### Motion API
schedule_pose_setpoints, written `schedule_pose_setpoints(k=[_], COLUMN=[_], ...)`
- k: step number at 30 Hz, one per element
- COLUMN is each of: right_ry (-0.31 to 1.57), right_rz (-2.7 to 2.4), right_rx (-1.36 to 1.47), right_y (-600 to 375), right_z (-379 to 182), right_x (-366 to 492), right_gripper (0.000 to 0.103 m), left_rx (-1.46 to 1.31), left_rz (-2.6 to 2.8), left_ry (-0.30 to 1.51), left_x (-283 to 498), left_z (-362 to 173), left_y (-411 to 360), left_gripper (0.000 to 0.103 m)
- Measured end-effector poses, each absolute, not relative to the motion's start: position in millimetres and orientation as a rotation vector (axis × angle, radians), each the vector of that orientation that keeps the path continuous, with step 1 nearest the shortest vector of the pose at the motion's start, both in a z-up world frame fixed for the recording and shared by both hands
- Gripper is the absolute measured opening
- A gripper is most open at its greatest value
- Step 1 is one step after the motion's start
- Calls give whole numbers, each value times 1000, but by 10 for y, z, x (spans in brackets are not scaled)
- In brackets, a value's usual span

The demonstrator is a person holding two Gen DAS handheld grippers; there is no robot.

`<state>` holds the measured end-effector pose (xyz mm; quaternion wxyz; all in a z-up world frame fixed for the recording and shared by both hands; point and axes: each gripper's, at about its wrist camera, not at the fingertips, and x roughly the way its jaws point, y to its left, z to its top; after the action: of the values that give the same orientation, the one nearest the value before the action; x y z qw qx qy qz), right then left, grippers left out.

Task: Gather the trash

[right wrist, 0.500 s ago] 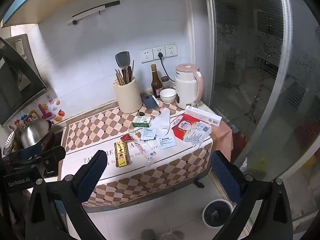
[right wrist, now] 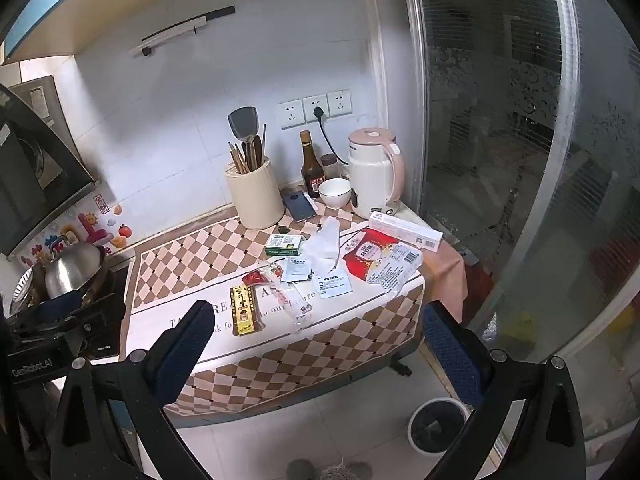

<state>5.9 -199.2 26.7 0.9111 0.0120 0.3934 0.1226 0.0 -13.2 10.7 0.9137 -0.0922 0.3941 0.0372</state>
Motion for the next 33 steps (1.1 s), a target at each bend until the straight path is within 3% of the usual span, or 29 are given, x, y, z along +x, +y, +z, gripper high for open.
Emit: schedule_pose_setpoints(k=[33], right_ry=[830], right_rz=[275], right_rx=[23], right_y=[-1892], right_z=[262], right_x=[70], right_gripper=[103], left_rx=[-205], left_rz=[66], left_ry=[818], left_x=[-48], left_z=[41], left_y=[-29], left_gripper=[103])
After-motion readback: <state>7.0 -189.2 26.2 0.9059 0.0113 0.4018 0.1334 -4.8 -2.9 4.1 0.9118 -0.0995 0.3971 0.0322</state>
